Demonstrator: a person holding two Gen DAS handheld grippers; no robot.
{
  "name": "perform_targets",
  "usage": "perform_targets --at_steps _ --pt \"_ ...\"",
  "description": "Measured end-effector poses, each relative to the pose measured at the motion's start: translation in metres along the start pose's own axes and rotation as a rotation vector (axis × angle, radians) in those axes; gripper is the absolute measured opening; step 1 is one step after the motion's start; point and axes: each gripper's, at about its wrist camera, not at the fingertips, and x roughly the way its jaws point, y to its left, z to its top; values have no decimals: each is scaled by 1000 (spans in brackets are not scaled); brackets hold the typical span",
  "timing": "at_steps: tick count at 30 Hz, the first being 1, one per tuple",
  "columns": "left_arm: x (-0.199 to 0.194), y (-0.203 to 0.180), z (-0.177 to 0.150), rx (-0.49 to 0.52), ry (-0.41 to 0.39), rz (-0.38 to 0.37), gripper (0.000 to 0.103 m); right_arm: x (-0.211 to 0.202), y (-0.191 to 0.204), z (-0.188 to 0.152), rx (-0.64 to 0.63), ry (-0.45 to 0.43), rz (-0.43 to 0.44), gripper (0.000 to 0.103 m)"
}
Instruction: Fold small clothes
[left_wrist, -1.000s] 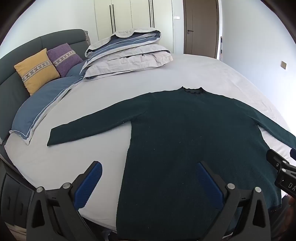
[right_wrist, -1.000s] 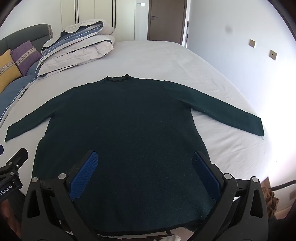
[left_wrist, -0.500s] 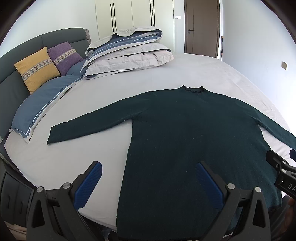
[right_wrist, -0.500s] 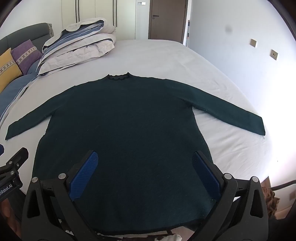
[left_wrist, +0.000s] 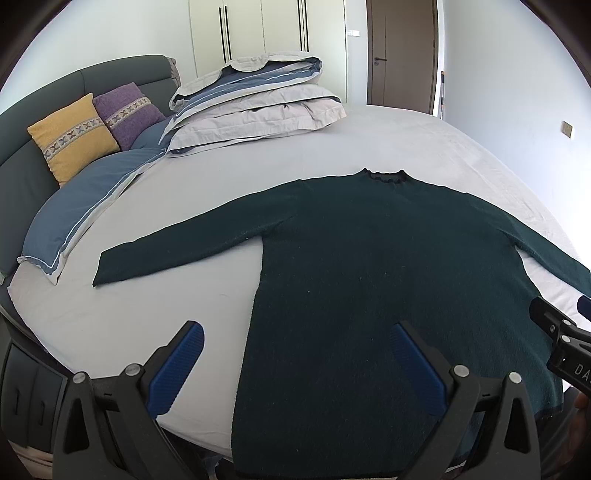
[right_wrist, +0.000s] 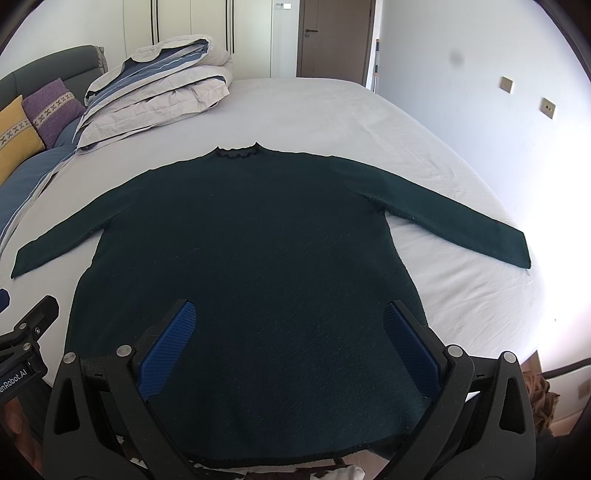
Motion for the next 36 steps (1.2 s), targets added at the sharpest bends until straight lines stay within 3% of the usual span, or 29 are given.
perform_targets --at_steps 36 --pt "1 -2 -10 0 7 -2 103 3 7 -9 -7 8 5 103"
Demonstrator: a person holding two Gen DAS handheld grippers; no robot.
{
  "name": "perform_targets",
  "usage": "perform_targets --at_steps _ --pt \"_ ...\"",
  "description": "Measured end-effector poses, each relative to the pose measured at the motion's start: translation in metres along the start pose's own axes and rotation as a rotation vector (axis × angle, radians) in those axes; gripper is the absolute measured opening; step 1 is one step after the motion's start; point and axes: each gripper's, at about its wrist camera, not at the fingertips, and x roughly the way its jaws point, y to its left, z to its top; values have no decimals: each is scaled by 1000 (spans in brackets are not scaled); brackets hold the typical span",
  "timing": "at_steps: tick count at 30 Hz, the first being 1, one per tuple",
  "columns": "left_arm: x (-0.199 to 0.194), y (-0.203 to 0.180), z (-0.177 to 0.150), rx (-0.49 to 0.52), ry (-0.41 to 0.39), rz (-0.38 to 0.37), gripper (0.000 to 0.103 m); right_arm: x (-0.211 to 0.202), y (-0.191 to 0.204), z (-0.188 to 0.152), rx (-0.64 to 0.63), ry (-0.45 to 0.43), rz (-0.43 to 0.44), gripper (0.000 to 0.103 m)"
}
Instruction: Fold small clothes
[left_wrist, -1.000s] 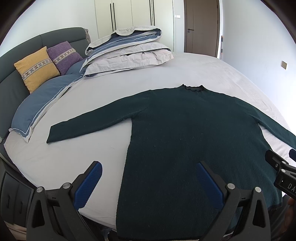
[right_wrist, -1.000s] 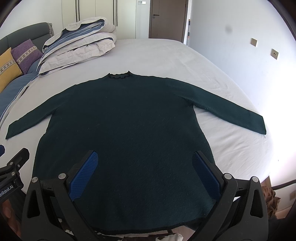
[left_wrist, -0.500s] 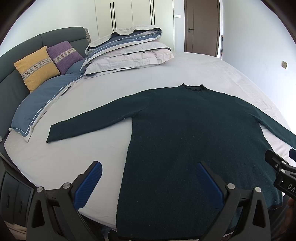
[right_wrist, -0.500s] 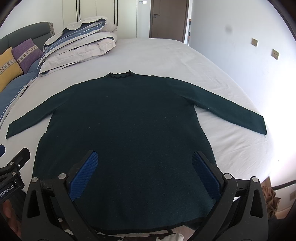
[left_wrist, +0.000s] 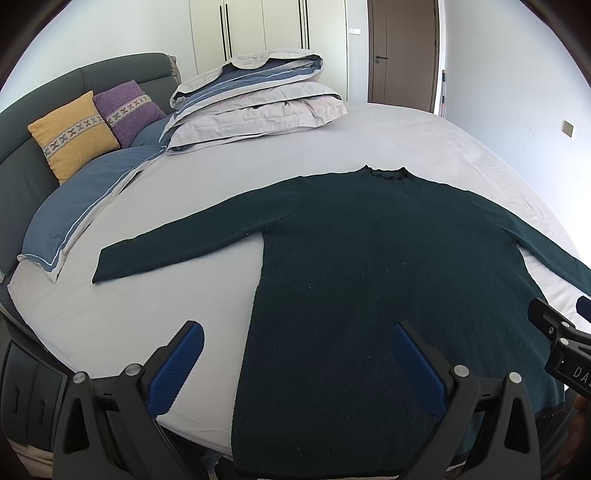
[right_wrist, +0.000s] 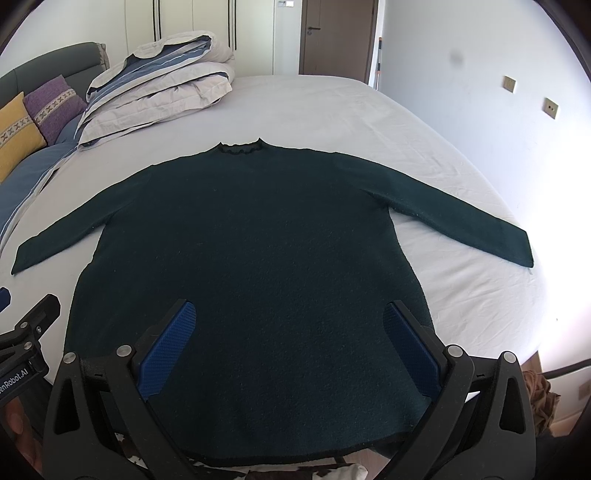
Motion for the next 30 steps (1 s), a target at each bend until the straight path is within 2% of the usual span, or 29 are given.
perform_targets --at_steps 30 --pt "4 -4 3 -10 15 -18 103 7 -1 -4 0 14 2 103"
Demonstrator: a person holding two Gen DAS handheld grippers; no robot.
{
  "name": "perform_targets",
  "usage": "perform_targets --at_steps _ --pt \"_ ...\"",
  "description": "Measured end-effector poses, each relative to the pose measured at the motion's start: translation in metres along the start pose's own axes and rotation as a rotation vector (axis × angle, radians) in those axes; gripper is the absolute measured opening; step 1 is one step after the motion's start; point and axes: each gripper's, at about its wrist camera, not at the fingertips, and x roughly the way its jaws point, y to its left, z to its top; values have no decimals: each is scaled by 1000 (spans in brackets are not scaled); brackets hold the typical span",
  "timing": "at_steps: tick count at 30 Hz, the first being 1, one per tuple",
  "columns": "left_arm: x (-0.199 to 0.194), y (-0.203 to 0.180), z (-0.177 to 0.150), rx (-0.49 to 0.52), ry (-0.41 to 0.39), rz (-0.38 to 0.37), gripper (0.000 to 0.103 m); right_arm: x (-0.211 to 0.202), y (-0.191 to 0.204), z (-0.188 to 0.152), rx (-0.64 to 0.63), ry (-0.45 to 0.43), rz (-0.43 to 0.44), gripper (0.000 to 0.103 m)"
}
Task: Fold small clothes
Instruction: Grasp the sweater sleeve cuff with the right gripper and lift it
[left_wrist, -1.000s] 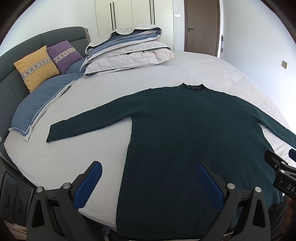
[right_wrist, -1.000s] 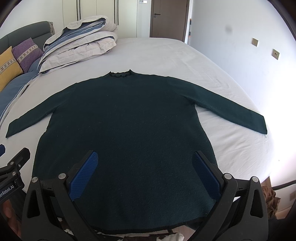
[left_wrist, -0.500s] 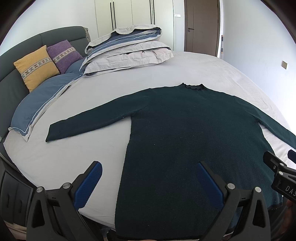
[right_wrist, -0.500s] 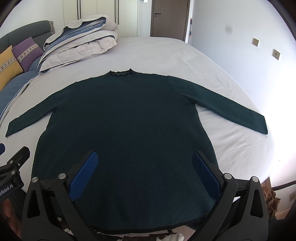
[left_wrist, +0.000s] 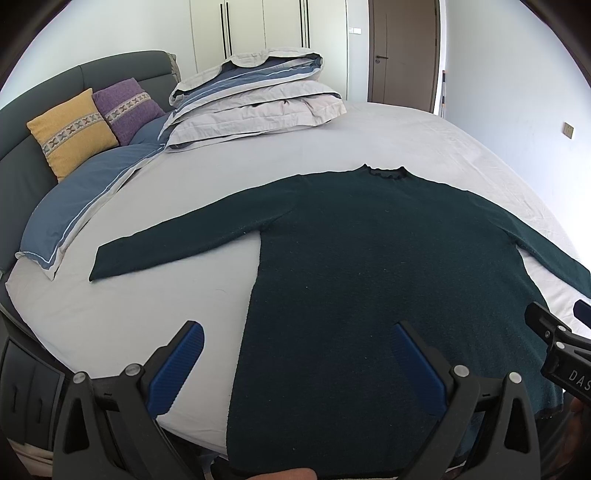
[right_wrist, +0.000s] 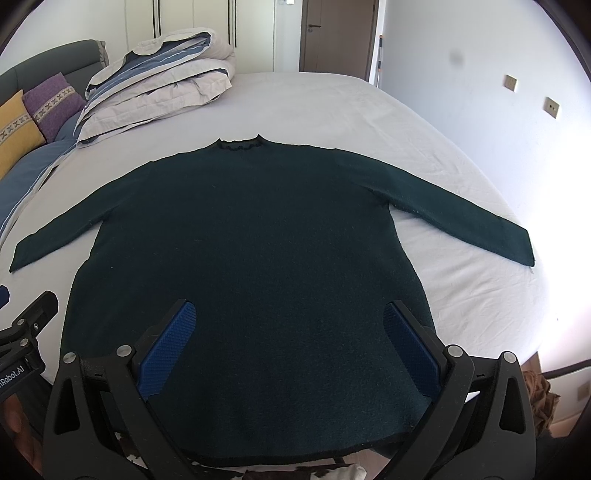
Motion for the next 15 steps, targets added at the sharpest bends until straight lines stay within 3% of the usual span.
perform_targets --at_steps 5,8,11,15 --pt "5 2 0 -30 20 -54 103 6 -12 2 14 4 5 103" --pt "8 1 -1 -40 18 -80 103 13 -40 9 51 -13 8 103" --pt "17 3 1 -50 44 -99 103 24 -105 17 216 -45 30 102" --pt "32 8 2 -106 87 -160 103 40 -231 12 546 -104 15 101"
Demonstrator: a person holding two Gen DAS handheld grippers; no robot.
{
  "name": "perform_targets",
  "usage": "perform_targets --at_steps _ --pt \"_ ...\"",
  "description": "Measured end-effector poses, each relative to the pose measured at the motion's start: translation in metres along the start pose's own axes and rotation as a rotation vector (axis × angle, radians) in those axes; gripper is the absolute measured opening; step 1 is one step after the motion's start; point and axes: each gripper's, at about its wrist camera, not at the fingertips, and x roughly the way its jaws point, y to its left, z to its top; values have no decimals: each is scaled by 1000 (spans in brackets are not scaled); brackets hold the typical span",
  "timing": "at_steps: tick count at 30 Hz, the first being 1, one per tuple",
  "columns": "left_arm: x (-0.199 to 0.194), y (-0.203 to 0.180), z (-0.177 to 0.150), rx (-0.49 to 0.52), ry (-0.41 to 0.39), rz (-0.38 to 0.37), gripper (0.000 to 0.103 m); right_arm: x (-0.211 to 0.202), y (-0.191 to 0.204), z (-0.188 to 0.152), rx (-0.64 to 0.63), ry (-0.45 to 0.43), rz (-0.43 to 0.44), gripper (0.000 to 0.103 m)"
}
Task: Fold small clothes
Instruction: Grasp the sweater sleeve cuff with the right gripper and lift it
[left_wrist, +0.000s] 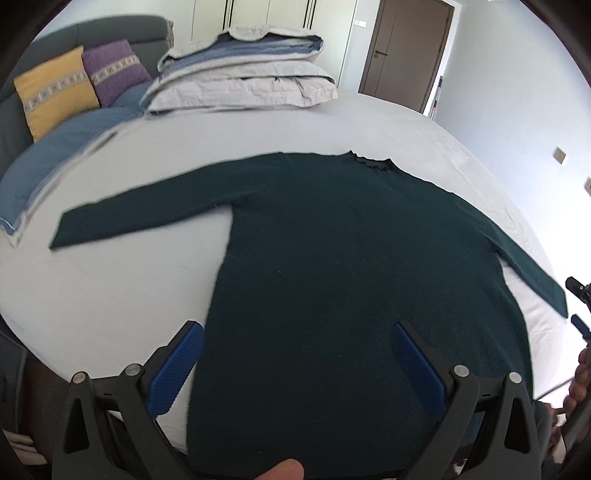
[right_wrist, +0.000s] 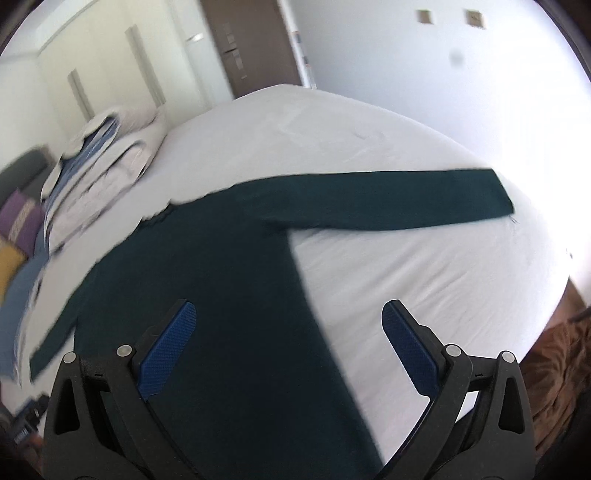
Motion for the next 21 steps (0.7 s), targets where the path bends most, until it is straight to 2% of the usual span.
perform_targets --at_steps 3,5,9,12,15,18,20,21 --pt "12 2 3 -38 30 -32 103 17 -90 31 220 -37 -24 91" --pt "16 -1 4 -42 0 -52 103 32 -142 43 341 -28 -18 79" --pt "25 -9 10 -49 -58 -91 103 65 -211 58 507 4 5 71" --pt "34 -14 14 -68 -57 -104 103 87 -233 65 581 -1 46 69" --pt "47 -17 18 -37 50 -73 103 103 -234 79 575 -20 87 65" --pt "53 -12 20 -49 61 -88 103 127 -238 93 589 2 103 46" --pt "55 -8 22 -53 59 -91 103 140 -238 102 574 10 82 28" --pt "57 -6 22 -64 61 -111 103 144 -238 107 563 12 71 25"
